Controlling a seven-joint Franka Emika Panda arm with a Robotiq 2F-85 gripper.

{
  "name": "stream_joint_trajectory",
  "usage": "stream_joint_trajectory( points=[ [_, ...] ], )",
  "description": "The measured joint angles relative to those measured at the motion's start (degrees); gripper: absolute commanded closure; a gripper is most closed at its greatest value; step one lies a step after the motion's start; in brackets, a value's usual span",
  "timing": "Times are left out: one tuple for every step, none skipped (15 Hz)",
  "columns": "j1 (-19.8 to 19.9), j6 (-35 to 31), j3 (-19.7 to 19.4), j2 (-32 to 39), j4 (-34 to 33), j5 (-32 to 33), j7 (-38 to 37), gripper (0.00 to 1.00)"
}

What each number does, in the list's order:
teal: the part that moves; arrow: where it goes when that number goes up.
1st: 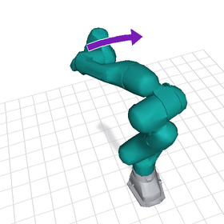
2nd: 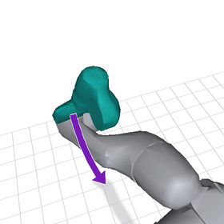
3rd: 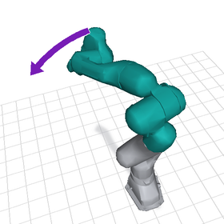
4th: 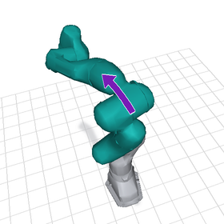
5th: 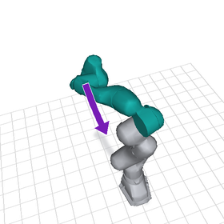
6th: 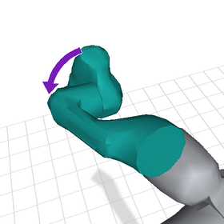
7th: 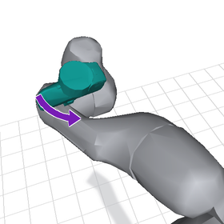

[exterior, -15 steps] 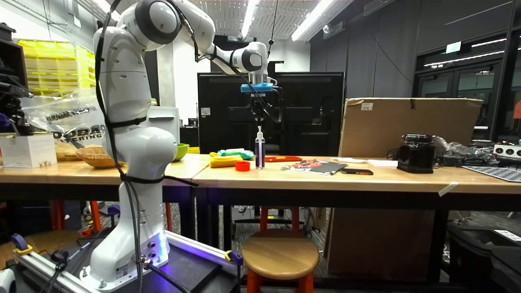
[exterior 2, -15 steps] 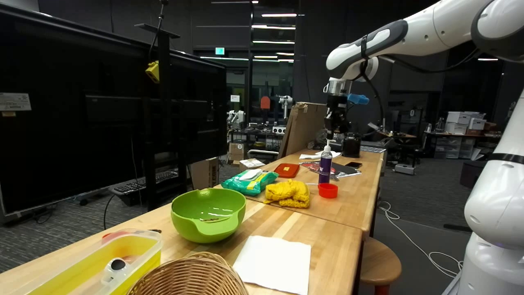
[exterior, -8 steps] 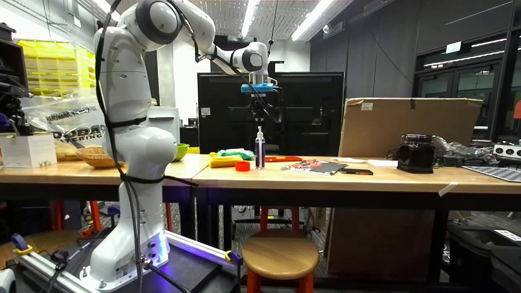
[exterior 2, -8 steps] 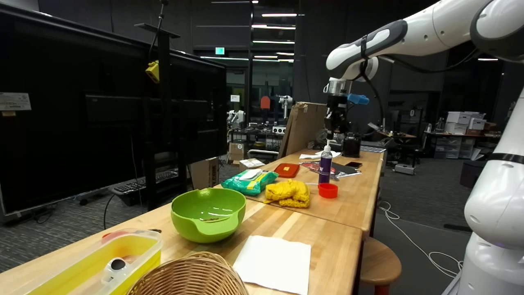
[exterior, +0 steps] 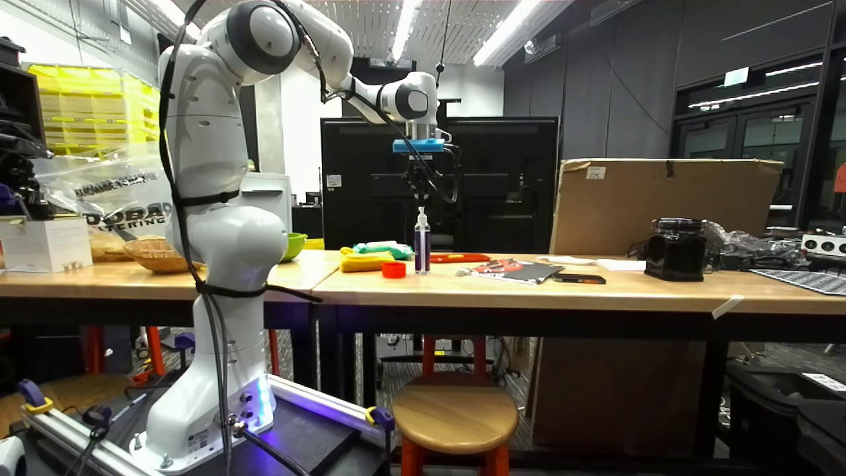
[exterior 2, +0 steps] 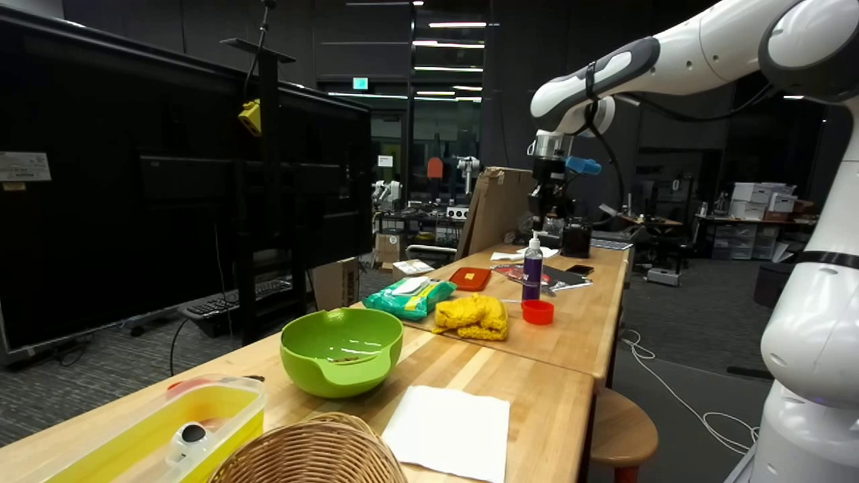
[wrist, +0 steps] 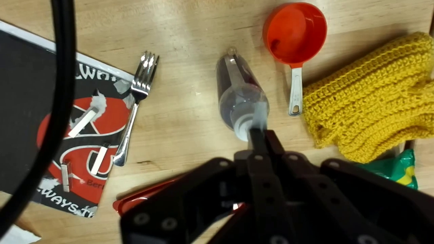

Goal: Press down on the pump bottle.

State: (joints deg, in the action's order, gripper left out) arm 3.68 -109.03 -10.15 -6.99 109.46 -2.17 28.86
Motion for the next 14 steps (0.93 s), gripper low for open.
stream_joint_trajectory(
  points=[
    [0.0, 0.23, 0.05, 0.09, -0.16, 0.0, 0.0, 0.56],
    [-0.01, 0.49, 0.16, 0.1, -0.27, 0.0, 0.0, 0.5],
    [-0.04, 0.8, 0.3, 0.1, -0.36, 0.0, -0.02, 0.44],
    [-0.05, 1.24, 0.49, 0.1, -0.5, 0.0, -0.07, 0.36],
    [-0.06, 1.59, 0.7, 0.1, -0.62, 0.01, -0.11, 0.3],
    [-0.06, 1.85, 0.88, 0.1, -0.71, 0.08, -0.18, 0.24],
    [-0.06, 2.16, 1.05, 0.06, -0.79, 0.2, -0.3, 0.16],
    [-0.06, 2.44, 1.21, 0.04, -0.84, 0.36, -0.42, 0.09],
    [-0.06, 2.61, 1.4, 0.04, -0.86, 0.53, -0.55, 0.01],
    [-0.06, 2.78, 1.56, 0.04, -0.86, 0.69, -0.7, 0.0],
    [-0.07, 3.0, 1.71, 0.04, -0.85, 0.82, -0.91, 0.0],
    [-0.07, 3.25, 1.88, 0.04, -0.85, 0.95, -1.14, 0.0],
    [-0.07, 3.52, 2.06, 0.03, -0.87, 1.12, -1.35, 0.0],
    [-0.08, 3.74, 2.27, -0.02, -0.89, 1.33, -1.5, 0.0]
  ],
)
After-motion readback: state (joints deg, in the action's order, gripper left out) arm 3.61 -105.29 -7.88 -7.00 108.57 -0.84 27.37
